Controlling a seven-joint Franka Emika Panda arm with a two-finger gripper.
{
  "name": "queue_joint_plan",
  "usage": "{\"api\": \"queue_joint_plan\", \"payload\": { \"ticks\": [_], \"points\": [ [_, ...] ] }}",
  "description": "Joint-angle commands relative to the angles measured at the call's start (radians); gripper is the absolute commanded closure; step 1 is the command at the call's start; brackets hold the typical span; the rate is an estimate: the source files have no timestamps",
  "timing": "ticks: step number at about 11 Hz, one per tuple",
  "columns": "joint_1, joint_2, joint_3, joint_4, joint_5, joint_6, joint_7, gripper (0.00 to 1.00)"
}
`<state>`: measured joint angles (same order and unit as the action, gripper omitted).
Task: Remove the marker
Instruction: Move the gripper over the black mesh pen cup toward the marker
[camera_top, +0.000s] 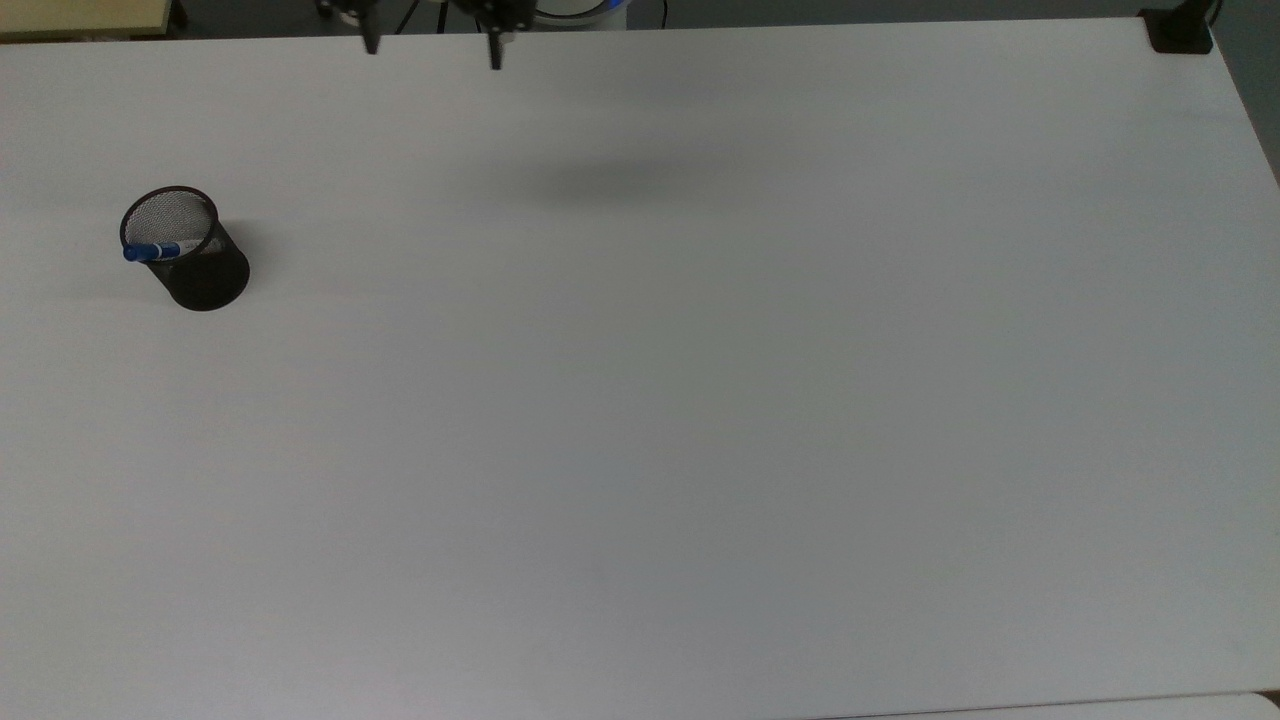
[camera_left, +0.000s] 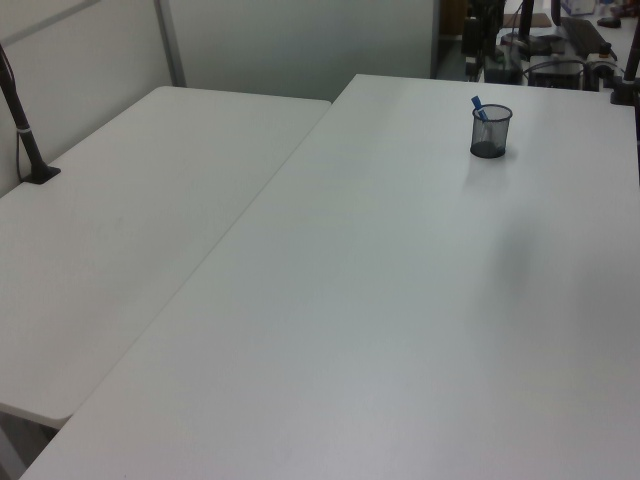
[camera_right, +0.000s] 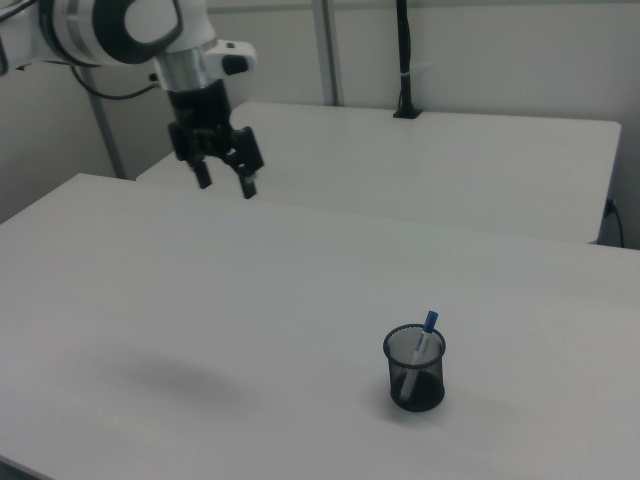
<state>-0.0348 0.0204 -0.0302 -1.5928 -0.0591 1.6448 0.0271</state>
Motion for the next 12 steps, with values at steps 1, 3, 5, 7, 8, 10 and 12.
{"api": "queue_joint_plan", "payload": {
  "ticks": [1, 3, 5, 7, 8, 10, 12],
  "points": [
    [-0.117, 0.041, 0.001, 0.01, -0.008, 0.108, -0.013, 0.0],
    [-0.201, 0.09, 0.0, 0.011, -0.008, 0.2, -0.126, 0.0],
    [-0.276, 0.146, 0.0, 0.011, -0.008, 0.321, -0.19, 0.0],
    [-0.328, 0.206, 0.0, 0.008, -0.022, 0.438, -0.193, 0.0],
    [-0.344, 0.234, 0.0, 0.007, -0.025, 0.469, -0.211, 0.0],
    [-0.379, 0.272, 0.0, -0.005, -0.021, 0.495, -0.278, 0.0],
    [-0.387, 0.312, 0.0, -0.028, -0.021, 0.564, -0.28, 0.09]
  ]
}}
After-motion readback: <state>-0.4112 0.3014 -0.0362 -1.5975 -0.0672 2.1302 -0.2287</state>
